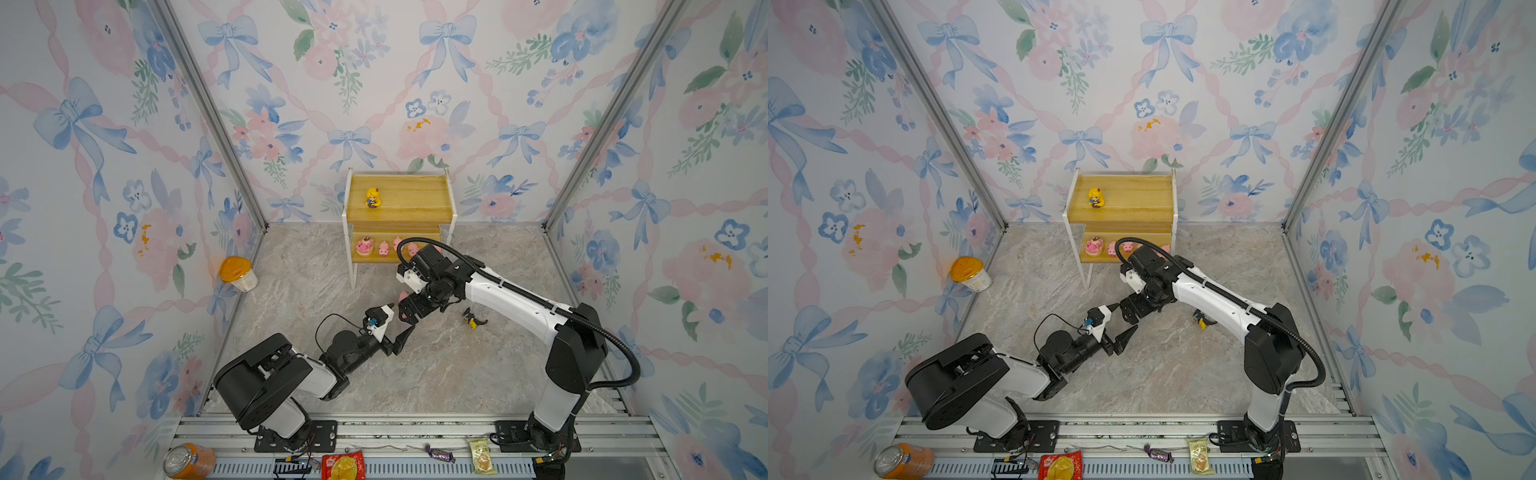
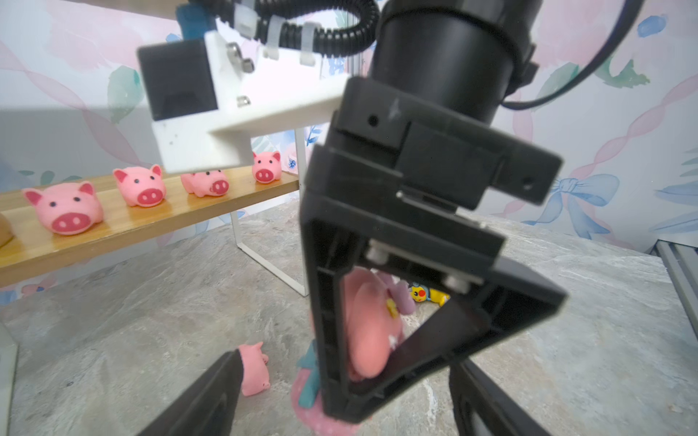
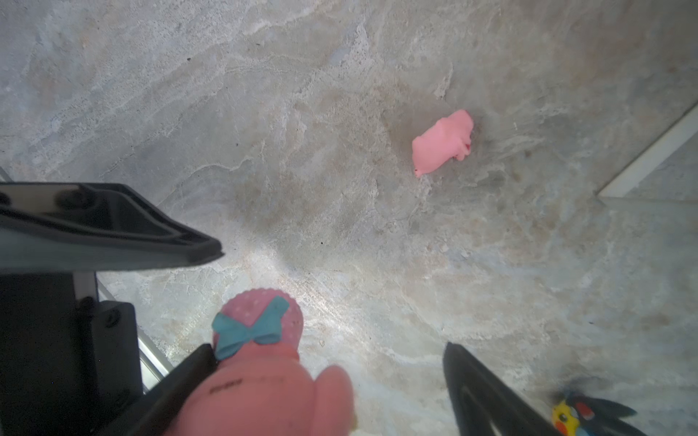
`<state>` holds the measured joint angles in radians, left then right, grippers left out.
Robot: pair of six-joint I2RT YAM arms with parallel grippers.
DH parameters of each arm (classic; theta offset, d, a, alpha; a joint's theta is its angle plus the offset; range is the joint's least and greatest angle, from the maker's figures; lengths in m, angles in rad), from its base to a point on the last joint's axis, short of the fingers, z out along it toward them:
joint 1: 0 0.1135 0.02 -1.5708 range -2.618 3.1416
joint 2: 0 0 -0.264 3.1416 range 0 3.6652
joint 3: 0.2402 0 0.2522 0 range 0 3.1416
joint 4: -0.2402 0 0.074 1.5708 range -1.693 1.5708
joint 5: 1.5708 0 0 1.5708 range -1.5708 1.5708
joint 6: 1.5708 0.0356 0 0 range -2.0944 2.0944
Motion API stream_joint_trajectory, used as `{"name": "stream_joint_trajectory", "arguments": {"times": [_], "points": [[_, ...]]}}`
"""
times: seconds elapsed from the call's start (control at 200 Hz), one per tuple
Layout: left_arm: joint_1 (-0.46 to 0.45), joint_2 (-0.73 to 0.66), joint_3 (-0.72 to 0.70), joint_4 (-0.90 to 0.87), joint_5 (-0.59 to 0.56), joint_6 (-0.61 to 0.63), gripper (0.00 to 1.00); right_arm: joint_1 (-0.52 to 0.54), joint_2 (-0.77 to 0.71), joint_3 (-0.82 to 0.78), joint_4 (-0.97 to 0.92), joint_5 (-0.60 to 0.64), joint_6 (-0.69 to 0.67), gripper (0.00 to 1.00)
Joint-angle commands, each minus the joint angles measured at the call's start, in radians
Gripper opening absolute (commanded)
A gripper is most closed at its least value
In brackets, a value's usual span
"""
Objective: Organize plastic toys on shelves
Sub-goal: Place the plastic toy at the center of the table.
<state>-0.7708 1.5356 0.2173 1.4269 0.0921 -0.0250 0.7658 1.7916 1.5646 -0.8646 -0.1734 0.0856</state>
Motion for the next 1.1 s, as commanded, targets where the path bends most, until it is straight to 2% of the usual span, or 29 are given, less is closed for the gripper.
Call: {"name": "stream_joint_trajectory", "arguments": {"times": [0.0, 0.13, 0.285, 0.44, 0.6, 0.785, 1.09], "points": [[0.003, 0.027, 0.035, -0.009, 0.047, 0.019, 0.84, 0.013, -0.028, 0.04, -0.029, -0.013, -0.008, 0.96], [0.004, 0.051, 0.055, -0.014, 0.034, 0.021, 0.83, 0.019, -0.028, 0.048, -0.032, -0.017, -0.007, 0.96], [0.004, 0.064, 0.065, -0.014, 0.015, 0.019, 0.77, 0.021, -0.029, 0.05, -0.036, -0.019, -0.006, 0.96], [0.003, 0.045, 0.073, -0.028, 0.001, 0.019, 0.76, 0.027, -0.024, 0.052, -0.045, -0.006, -0.012, 0.95], [0.002, 0.019, 0.086, -0.068, -0.008, 0.036, 0.69, 0.032, -0.022, 0.048, -0.045, 0.005, -0.012, 0.95], [-0.001, 0.014, 0.089, -0.072, -0.013, 0.039, 0.56, 0.034, -0.02, 0.051, -0.044, 0.004, -0.011, 0.95], [-0.031, -0.02, 0.08, -0.072, -0.106, 0.052, 0.44, 0.018, -0.033, 0.021, -0.012, -0.07, 0.028, 0.96]]}}
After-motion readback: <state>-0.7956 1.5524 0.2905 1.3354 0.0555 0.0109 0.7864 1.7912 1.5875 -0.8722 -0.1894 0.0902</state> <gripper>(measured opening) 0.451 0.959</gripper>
